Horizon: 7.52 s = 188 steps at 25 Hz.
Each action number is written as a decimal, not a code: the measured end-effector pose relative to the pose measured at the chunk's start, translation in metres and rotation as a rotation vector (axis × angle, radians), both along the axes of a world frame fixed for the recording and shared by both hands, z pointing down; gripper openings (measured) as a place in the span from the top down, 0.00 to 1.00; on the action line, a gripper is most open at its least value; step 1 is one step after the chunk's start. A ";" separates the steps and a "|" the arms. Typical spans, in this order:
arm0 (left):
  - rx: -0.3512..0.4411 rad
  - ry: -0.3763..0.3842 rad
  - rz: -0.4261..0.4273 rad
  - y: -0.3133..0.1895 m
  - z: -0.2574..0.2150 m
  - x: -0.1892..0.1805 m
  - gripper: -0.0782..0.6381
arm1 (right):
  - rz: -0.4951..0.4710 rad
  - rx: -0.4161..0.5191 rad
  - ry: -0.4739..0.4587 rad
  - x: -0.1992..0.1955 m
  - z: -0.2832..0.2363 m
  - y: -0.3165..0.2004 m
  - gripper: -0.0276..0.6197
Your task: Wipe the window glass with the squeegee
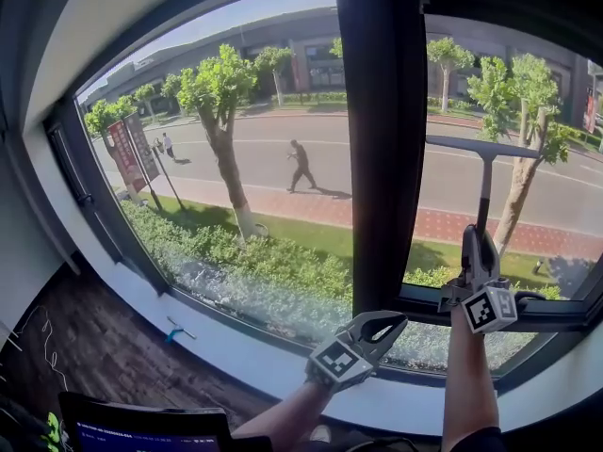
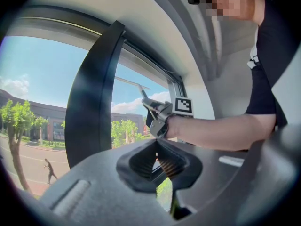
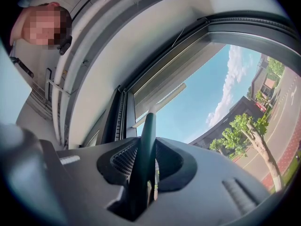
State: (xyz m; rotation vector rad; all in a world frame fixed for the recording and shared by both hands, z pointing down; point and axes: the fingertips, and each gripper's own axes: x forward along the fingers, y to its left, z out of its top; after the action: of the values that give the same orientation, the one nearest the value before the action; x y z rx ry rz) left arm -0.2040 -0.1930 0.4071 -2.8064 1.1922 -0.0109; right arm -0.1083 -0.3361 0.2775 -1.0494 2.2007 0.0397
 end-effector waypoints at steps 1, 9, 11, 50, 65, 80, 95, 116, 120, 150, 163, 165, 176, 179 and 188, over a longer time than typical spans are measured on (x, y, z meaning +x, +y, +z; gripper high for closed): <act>-0.004 -0.003 -0.001 0.002 0.002 -0.001 0.89 | -0.004 -0.003 -0.001 -0.001 0.005 0.001 0.81; -0.020 -0.018 -0.009 0.009 0.011 0.001 0.89 | -0.026 -0.040 -0.009 -0.002 0.036 0.007 0.81; -0.028 -0.022 -0.006 0.010 0.017 0.004 0.89 | -0.029 -0.051 -0.009 0.000 0.046 0.009 0.81; -0.181 -0.039 0.048 0.026 0.075 0.018 0.89 | -0.126 -0.360 0.028 -0.017 0.223 0.044 0.83; -0.214 0.013 0.096 0.024 0.081 0.036 0.89 | -0.256 -0.479 0.021 -0.015 0.264 0.053 0.85; -0.219 -0.002 0.073 0.021 0.099 0.033 0.89 | -0.341 -0.581 0.031 -0.013 0.303 0.062 0.85; -0.268 0.022 0.079 0.006 0.117 0.049 0.89 | -0.473 -0.681 -0.025 -0.010 0.349 0.066 0.86; -0.287 0.014 0.087 0.000 0.132 0.055 0.89 | -0.545 -0.771 -0.057 -0.013 0.383 0.076 0.87; -0.288 0.016 0.085 -0.002 0.133 0.055 0.89 | -0.546 -0.773 -0.053 -0.013 0.384 0.074 0.87; -0.192 0.030 0.147 -0.026 0.087 0.064 0.89 | -0.513 -0.465 0.024 0.036 0.241 0.085 0.87; -0.050 0.045 0.280 -0.012 0.032 0.119 0.89 | -0.362 -0.278 0.031 0.121 0.142 0.123 0.87; -0.019 0.047 0.302 -0.012 0.031 0.131 0.89 | -0.345 -0.274 0.030 0.135 0.135 0.131 0.87; -0.023 0.036 0.446 0.011 0.036 0.199 0.89 | -0.207 -0.277 0.015 0.206 0.138 0.180 0.87; -0.049 0.031 0.474 0.017 0.037 0.211 0.89 | -0.178 -0.278 0.000 0.219 0.144 0.185 0.87; -0.059 0.027 0.479 0.019 0.040 0.217 0.89 | -0.193 -0.291 -0.033 0.221 0.149 0.189 0.87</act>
State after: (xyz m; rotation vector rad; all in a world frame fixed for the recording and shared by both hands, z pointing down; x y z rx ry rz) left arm 0.0127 -0.1744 0.4468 -3.0732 0.5038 0.0264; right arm 0.1128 -0.1473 0.4264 -0.9756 2.3129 -0.3913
